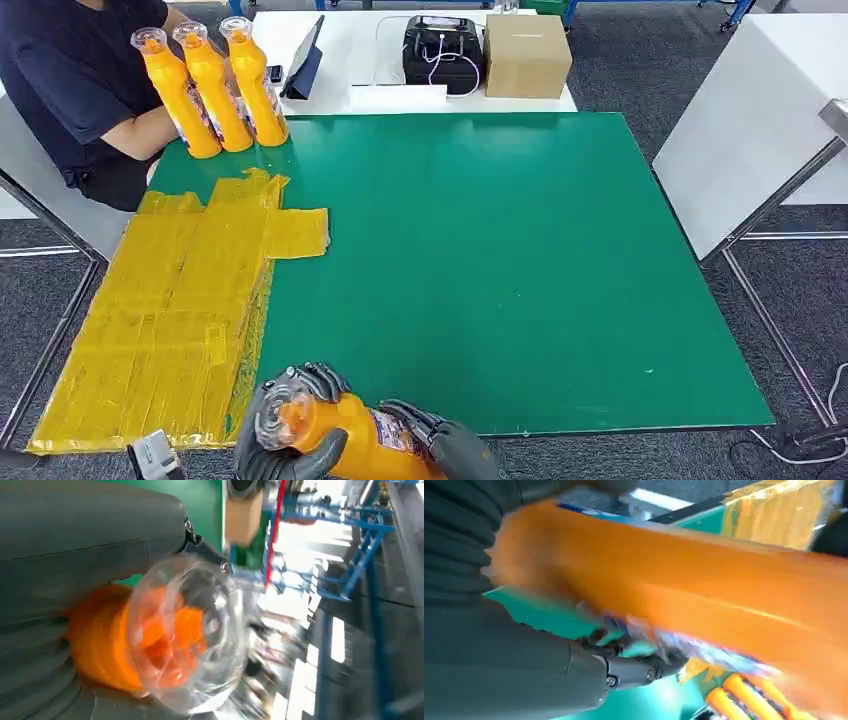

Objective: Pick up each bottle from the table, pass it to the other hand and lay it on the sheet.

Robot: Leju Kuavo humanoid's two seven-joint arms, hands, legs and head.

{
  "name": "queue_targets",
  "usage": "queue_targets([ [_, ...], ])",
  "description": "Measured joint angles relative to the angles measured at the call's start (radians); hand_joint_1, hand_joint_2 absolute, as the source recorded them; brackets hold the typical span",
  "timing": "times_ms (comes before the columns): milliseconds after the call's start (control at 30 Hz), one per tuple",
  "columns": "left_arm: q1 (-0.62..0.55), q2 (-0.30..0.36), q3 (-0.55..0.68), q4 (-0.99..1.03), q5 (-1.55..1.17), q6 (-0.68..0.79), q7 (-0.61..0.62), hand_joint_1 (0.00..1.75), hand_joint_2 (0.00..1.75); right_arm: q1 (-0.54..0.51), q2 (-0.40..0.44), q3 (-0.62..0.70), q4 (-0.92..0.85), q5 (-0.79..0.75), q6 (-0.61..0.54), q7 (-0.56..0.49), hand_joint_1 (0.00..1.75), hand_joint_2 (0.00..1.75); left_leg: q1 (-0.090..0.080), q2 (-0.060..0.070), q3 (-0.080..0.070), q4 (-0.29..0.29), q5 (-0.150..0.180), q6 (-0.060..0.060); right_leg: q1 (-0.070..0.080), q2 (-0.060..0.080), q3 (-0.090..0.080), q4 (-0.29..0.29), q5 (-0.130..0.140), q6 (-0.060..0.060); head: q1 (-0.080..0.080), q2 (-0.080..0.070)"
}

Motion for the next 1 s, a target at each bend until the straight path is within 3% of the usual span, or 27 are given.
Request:
queue_targets([
  [300,0.018,-0.026,0.094,-0.034,-0.269,0.119,0.01,1.75,1.75,0.082,-0.092,-0.067,-0.212,0.09,-0.145,0.069,0.0,0.0,0.0,0.0,0.0,0.0,0.0,0.0,0.0,0.0,0.0,0.0,0.0,0.0,0.0,0.0],
  [567,0.027,-0.058,0.155,-0.047,-0.364,0.135,0.005,1.75,1.75,0.12,-0.142,-0.097,-0.285,0.129,-0.212,0.094,0.0,0.0,0.0,0.0,0.0,0.0,0.0,0.0,0.0,0.0,0.0,0.0,0.0,0.0,0.0,0.0],
  [1000,-0.026,-0.077,0.204,-0.042,-0.937,0.421,0.039,1.75,1.75,0.12,-0.182,-0.09,-0.318,0.141,-0.244,0.113,0.0,0.0,0.0,0.0,0.0,0.0,0.0,0.0,0.0,0.0,-0.002,0.0,0.0,0.0,0.0,0.0],
])
